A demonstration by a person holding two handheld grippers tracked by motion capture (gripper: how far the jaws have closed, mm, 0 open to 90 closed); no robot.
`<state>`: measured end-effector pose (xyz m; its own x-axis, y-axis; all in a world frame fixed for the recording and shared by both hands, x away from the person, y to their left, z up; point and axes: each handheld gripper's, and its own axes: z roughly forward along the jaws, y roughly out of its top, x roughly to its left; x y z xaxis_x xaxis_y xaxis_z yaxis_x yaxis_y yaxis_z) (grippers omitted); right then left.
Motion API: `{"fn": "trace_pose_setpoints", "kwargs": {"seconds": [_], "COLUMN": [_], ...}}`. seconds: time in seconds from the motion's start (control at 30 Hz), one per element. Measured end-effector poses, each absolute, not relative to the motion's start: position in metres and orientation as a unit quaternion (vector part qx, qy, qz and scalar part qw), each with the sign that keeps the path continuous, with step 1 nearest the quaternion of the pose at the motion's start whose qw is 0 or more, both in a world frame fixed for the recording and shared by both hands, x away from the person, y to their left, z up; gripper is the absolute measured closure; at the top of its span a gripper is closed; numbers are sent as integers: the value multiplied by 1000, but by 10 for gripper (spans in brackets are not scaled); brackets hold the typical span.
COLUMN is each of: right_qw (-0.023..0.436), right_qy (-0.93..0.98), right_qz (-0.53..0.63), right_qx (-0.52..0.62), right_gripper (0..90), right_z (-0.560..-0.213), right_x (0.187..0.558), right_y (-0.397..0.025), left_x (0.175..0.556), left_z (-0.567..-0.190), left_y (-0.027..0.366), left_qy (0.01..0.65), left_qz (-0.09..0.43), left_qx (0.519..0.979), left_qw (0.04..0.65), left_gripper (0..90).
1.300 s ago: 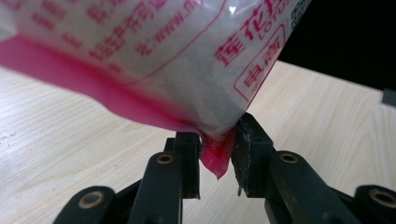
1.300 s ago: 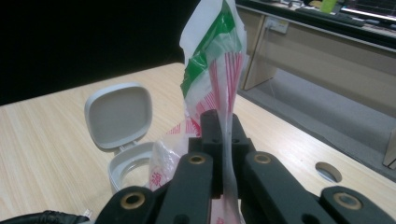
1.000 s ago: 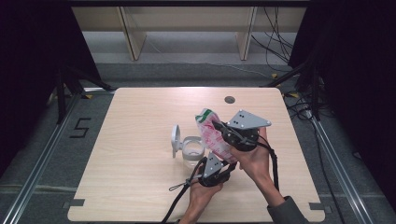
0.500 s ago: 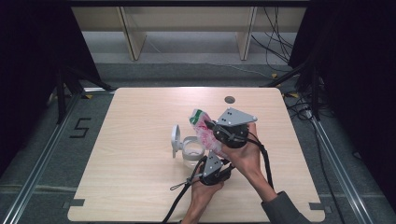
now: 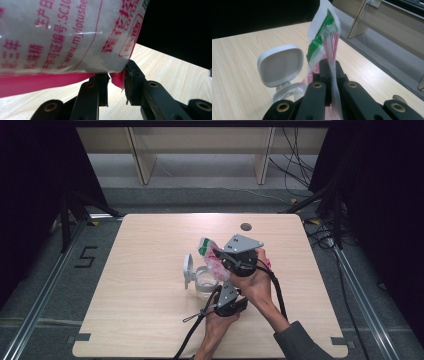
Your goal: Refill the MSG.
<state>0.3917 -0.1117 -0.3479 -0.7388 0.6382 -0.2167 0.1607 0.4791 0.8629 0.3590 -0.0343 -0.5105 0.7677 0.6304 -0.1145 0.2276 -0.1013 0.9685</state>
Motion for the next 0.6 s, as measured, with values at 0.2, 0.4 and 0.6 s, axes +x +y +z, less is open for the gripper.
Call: {"fn": "trace_pose_setpoints", "kwargs": {"seconds": [0.2, 0.4, 0.6], "right_qw": [260, 251, 261], "right_qy": [822, 828, 826], "right_qz": [444, 434, 434], "right_qx": [246, 252, 246], "right_gripper": [900, 900, 900], "right_z": [-347, -348, -349], "right_x": [394, 394, 396], "right_y": [-108, -104, -103], "left_x": [359, 359, 359], "left_z": [-510, -509, -510], "left_y": [-36, -36, -36], "left_qy": [303, 300, 301], "left_qz": [165, 161, 161], "left_qx": [716, 716, 717], "left_qw": [607, 609, 608], "left_gripper": [743, 743, 743]}}
